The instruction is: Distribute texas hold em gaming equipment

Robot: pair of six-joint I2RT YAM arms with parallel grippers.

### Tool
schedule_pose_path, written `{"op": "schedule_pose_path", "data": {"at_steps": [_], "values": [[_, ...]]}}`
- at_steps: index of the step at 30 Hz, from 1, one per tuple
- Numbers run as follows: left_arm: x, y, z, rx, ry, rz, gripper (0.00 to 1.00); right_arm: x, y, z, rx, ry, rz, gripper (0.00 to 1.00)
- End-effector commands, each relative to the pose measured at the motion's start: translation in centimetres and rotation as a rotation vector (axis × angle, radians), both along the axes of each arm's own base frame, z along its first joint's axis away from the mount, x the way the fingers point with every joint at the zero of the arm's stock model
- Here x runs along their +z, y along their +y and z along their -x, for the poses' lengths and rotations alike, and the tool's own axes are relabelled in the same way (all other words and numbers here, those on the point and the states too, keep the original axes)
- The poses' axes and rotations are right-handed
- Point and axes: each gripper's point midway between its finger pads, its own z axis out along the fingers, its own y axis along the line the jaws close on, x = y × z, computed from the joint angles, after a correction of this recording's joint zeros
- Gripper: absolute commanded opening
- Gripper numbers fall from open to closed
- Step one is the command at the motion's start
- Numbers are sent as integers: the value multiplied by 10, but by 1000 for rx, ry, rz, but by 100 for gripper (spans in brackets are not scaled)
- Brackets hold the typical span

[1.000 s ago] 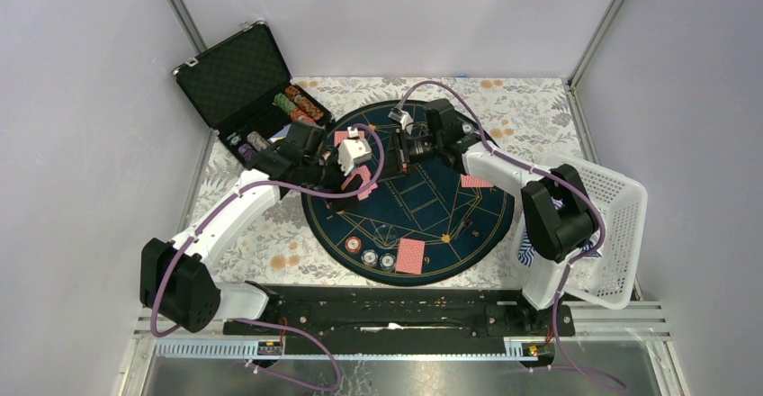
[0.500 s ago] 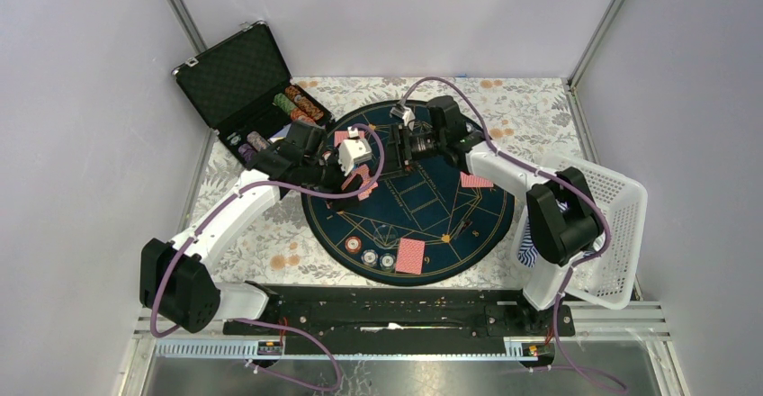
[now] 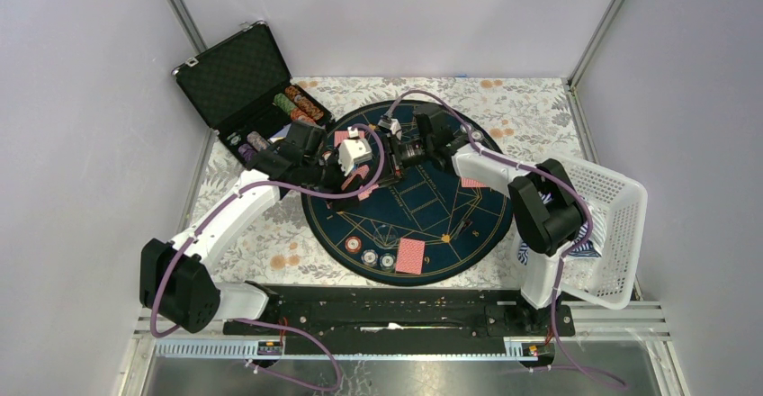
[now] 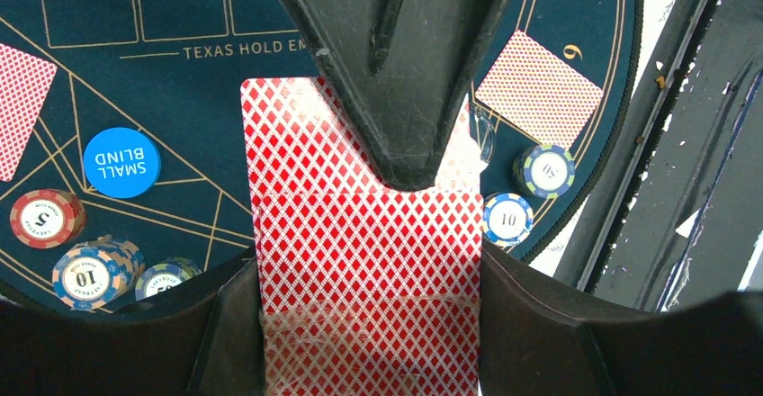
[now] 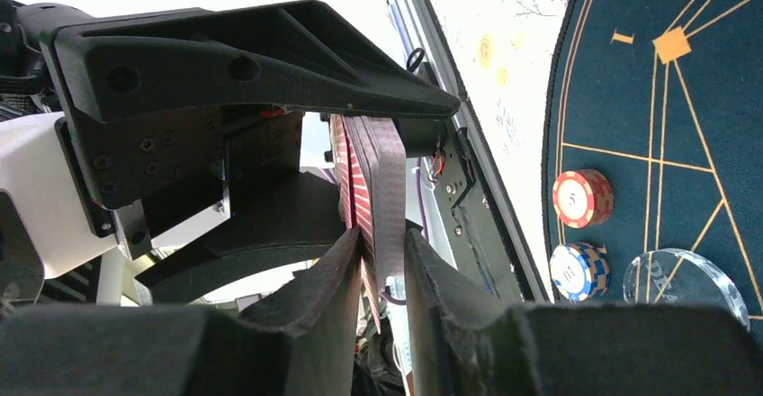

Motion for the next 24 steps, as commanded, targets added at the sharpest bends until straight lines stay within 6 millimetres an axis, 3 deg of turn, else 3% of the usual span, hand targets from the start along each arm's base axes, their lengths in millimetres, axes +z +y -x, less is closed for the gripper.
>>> {"op": "schedule_pose_path", "data": {"at_steps": [1, 7, 16, 24], "values": [[25, -7, -6, -20, -84, 68, 0, 19, 0, -2, 18, -29, -48, 27], [25, -7, -7, -19, -87, 69, 0, 17, -9, -8, -9, -28, -47, 19], [25, -7, -7, -19, -86, 68, 0, 22, -22, -15, -39, -41, -53, 16], [24, -7, -8, -18, -83, 64, 0, 30, -31, -16, -53, -61, -61, 3]]}}
